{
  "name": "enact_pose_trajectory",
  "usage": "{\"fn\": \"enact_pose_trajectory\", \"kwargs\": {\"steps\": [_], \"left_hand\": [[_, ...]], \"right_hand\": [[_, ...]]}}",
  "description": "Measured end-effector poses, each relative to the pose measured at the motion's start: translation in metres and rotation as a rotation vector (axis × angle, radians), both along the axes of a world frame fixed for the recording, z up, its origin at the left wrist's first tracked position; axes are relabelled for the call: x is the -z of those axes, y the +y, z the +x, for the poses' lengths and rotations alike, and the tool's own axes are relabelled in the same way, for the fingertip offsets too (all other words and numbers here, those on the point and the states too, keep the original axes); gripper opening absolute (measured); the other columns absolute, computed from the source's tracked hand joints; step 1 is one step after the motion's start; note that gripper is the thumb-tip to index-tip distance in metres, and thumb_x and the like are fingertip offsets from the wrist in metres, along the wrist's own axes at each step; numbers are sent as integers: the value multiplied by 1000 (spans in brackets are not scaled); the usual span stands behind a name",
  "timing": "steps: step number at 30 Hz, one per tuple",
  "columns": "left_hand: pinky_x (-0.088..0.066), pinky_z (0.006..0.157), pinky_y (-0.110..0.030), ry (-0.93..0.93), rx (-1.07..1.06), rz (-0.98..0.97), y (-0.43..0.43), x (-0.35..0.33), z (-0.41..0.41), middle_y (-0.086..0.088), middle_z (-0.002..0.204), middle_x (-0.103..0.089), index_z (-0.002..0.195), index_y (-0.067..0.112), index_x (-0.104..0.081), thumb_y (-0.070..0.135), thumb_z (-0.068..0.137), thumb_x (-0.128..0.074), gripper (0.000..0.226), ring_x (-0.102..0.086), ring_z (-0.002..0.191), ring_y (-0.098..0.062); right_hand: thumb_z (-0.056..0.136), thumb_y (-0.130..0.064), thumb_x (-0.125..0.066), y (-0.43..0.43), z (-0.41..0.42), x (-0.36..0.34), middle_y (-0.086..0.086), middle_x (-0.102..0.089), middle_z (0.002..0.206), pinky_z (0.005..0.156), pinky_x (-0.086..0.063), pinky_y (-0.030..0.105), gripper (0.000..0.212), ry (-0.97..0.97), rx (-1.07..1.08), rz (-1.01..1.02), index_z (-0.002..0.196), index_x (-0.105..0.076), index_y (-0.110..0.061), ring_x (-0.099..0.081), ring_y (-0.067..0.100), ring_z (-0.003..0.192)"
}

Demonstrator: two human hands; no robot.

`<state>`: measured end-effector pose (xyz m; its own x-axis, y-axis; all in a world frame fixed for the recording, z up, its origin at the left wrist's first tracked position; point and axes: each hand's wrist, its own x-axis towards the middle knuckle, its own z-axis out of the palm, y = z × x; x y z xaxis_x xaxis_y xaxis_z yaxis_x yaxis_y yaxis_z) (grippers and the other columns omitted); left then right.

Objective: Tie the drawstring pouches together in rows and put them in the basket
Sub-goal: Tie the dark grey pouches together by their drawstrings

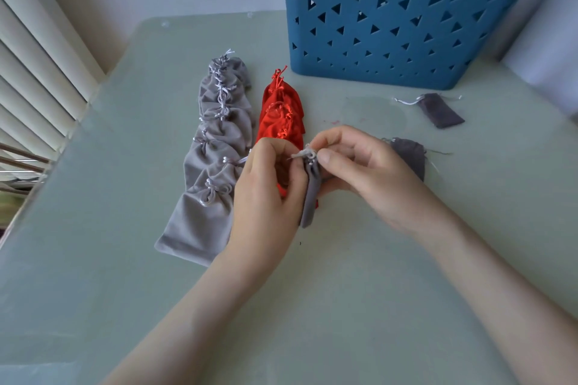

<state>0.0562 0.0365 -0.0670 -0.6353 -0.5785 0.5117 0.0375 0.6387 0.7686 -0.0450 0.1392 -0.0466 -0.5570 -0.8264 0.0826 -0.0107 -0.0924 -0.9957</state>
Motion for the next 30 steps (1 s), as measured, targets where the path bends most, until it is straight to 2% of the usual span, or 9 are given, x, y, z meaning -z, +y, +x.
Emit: {"fn": "enact_pose_trajectory", "kwargs": {"steps": [2,4,7,10,12,16,21,26,30], "left_hand": [[-46,62,-18,-10,8,42,0,0,-1,8,76,-58,87,21,-52,18,90,-57,7,-58,69,-3],[-41,60,-13,-29,24,43,3,-2,-3,6,79,-59,87,20,-52,16,90,-60,9,-56,68,-3],[-36,60,-7,-56,83,-14,6,-8,-2,5,78,-59,87,16,-54,10,90,-61,9,-52,67,-2],[-40,62,-13,-104,111,-50,1,-14,-2,7,76,-61,87,15,-55,10,91,-58,6,-54,69,-3],[-42,65,-20,-182,103,-70,-2,-18,-3,8,75,-60,86,16,-56,12,90,-58,5,-53,68,-5],[-34,63,-14,-336,81,-184,-3,-23,-7,4,83,-57,95,13,-59,16,91,-56,6,-51,70,-6],[-37,83,-28,-457,207,-359,10,-22,-26,-11,114,-57,121,13,-57,2,90,-46,35,-55,104,-30],[-38,82,-36,-447,109,-346,10,-24,-40,-15,115,-56,128,15,-55,8,91,-47,38,-53,105,-34],[-39,86,-37,-551,154,-459,7,-11,-48,-14,111,-59,127,17,-57,7,83,-52,46,-52,102,-36]], "right_hand": [[86,-20,-61,1,-1,-1,-3,-65,81,76,-54,25,12,30,-27,40,98,-58,-17,-63,8,78],[86,-18,-67,5,-3,-3,-9,-66,86,82,-49,20,20,116,-23,113,103,-57,-21,-61,3,83],[90,-5,-61,15,-9,-11,-5,-66,93,86,-46,20,26,183,10,188,109,-57,-23,-59,5,88],[92,-6,-58,25,-22,-20,4,-69,102,85,-45,18,26,236,70,255,111,-58,-23,-62,8,91],[92,-9,-58,33,-32,-23,5,-69,101,88,-45,27,26,275,126,308,112,-56,-26,-64,17,93],[91,-13,-59,50,-51,-26,-1,-65,107,99,-43,39,31,322,190,445,116,-51,-30,-62,24,104],[93,-4,-56,63,-54,-21,7,-61,116,83,-45,16,34,264,140,419,120,-47,-21,-62,15,101],[94,-2,-55,35,-45,-6,-4,-61,108,74,-43,8,35,375,61,385,125,-48,-17,-61,6,97],[89,-8,-62,25,-54,-4,-3,-60,118,94,-45,23,43,549,113,418,128,-48,-19,-58,9,105]]}}
